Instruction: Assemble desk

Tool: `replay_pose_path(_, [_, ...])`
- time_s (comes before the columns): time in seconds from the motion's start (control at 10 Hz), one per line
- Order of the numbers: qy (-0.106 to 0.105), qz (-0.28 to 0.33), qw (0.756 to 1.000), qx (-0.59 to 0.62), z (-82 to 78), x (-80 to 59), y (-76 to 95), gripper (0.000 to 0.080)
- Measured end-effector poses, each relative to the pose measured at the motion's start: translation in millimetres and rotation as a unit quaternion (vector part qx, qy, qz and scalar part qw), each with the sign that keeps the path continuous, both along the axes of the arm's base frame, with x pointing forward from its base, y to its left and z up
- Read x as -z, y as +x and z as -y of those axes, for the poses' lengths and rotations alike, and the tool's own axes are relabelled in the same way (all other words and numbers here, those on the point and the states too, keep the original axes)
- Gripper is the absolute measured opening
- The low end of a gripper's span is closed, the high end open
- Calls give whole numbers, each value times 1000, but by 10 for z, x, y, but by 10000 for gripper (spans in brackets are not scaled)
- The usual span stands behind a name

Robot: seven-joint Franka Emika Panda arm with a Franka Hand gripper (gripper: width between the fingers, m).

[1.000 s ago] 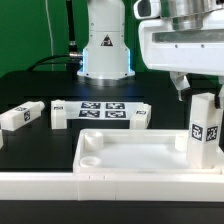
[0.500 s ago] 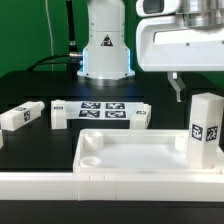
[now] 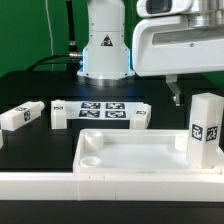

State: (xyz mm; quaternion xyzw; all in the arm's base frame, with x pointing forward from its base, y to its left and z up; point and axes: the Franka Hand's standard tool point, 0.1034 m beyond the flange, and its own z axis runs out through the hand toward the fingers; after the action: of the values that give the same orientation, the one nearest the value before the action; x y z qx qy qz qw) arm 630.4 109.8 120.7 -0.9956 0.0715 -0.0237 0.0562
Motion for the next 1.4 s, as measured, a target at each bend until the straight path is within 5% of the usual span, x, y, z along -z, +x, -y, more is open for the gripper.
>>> replay_pose_path(0.6, [-20,25,973,-230,29,30,-2,649])
replay_pose_path(0.7, [-22,29,964,-264,34,30,-2,525])
replay_pose_path(0.8, [-21,28,965,-258,33,30,-2,525])
replay_pose_path(1.0, [-22,28,966,-258,42,31,0,290])
replay_pose_path(1.4, [-19,25,974,-226,47,30,1,291])
